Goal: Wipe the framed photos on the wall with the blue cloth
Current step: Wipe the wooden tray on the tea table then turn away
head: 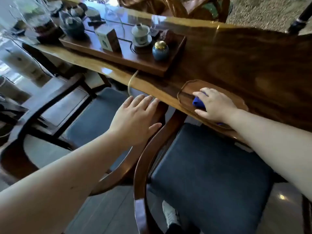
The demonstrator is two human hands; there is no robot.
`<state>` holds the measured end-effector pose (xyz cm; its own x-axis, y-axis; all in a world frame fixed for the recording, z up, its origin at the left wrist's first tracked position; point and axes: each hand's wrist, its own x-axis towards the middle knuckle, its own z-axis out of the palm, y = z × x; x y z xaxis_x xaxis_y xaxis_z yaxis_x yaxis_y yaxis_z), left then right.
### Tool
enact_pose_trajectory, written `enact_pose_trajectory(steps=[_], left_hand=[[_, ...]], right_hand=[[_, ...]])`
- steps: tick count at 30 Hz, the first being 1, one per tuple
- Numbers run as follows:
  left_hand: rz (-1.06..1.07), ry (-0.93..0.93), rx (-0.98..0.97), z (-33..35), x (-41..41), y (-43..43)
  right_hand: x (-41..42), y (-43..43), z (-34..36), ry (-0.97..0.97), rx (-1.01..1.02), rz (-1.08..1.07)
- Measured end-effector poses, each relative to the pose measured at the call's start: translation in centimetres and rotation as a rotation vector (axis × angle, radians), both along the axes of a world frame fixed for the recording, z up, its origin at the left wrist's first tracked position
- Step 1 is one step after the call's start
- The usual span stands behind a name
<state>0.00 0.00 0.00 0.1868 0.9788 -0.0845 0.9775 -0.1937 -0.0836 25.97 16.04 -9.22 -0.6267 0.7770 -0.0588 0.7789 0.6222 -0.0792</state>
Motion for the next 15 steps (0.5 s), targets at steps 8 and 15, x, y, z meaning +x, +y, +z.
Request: enact_pose_trajectory(steps=[8, 15], left_hand=[[-0.005, -0.011, -0.016, -3.0, 0.8, 2.2], [0.027, -0.003, -0.035, -3.3, 1.3, 1.4]], right_hand=[[3.4, 3.0, -4.7, -0.107, -0.121, -0.134], [1.8, 2.2, -4.4, -0.013, -0.051, -0.194]])
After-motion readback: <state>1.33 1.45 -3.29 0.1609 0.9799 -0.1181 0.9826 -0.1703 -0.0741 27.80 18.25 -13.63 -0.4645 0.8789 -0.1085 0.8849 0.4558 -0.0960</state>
